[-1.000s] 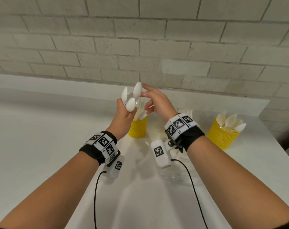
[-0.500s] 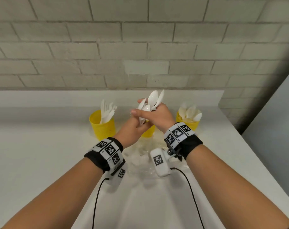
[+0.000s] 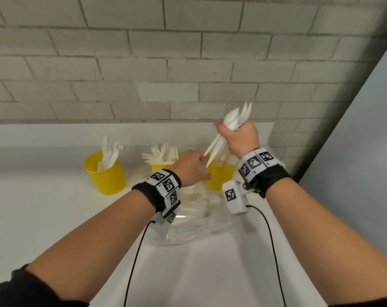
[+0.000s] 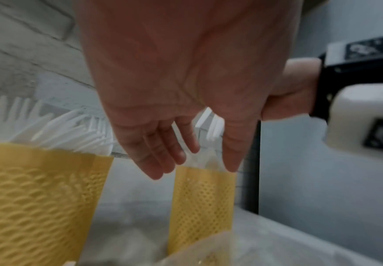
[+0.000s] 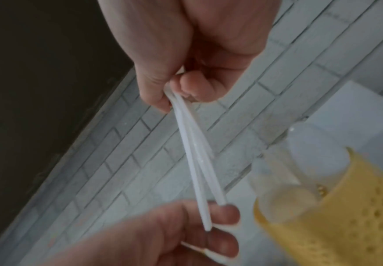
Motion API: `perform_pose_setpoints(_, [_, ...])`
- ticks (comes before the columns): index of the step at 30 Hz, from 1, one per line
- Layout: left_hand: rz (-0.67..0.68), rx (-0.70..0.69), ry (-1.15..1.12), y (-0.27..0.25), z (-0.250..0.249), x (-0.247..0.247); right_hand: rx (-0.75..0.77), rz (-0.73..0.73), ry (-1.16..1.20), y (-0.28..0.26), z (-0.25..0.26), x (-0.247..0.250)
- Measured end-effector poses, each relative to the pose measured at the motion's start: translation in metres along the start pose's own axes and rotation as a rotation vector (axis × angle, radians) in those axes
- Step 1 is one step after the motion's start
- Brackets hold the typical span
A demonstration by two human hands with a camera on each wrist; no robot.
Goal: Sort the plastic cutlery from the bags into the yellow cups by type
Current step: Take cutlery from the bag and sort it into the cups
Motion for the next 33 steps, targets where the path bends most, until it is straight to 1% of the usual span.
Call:
perform_pose_setpoints(2, [-0.012, -0.049, 0.168, 0.003, 0.0, -0.009, -0.028, -0.078, -0.002, 0.016, -0.008, 0.009])
perform_pose_setpoints(4, [-0.041, -0.095, 0.291, 0.003, -0.001, -0.017, -0.057, -0.12, 0.007, 0.023, -0.018, 0.01])
perform_pose_setpoints(7, [-0.132, -0.152, 0.357, 0.006, -0.004, -0.023, -0.068, -0.106, -0.019, 0.026, -0.036, 0.008])
perform_pose_setpoints(9, [-0.199, -0.177, 0.337, 0.007, -0.007, -0.023, -0.042, -0.042, -0.147, 0.027, -0.047, 0.004])
perform_pose_setpoints(12, [-0.241, -0.178, 0.32, 0.009, -0.01, -0.024, 0.003, 0.141, -0.315, 0.025, -0.053, -0.006])
perform_pose_setpoints(15, [-0.26, -0.188, 0.314, 0.009, -0.011, -0.023, 0.053, 0.322, -0.419, 0.018, -0.049, -0.015])
perform_pose_setpoints(17, [-0.267, -0.188, 0.317, 0.01, -0.009, -0.023, 0.054, 0.358, -0.423, 0.017, -0.051, -0.016])
perform_pose_setpoints(19, [-0.264, -0.184, 0.314, 0.011, -0.007, -0.023, 0.043, 0.292, -0.353, 0.017, -0.051, -0.013])
perform_pose_setpoints(22, [-0.26, -0.169, 0.29, 0.012, -0.008, -0.022, 0.123, 0.17, -0.232, 0.016, -0.047, -0.005])
perform_pose_setpoints(25, [-0.211, -0.153, 0.254, 0.009, -0.008, -0.016, 0.139, 0.139, -0.22, 0.013, -0.049, -0.002])
perform_pose_setpoints(27, [-0.152, -0.146, 0.219, 0.006, -0.004, -0.011, 0.111, 0.138, -0.295, 0.013, -0.057, -0.003])
perform_pose_setpoints(31, [-0.065, -0.152, 0.177, -0.004, 0.002, 0.002, 0.094, 0.231, -0.577, 0.012, -0.066, -0.01])
perform_pose_setpoints(33, [-0.06, -0.153, 0.161, -0.009, 0.004, 0.008, 0.069, 0.246, -0.605, 0.013, -0.064, -0.013])
Point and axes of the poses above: each hand's wrist, its own y-axis towards the middle knuckle, its own x-axis out of the back of the hand, z = x × y, the point moved 5 cm from there along y, towards the middle knuckle, and after that the axes turned 12 degrees about -z, right-handed, at the moved point
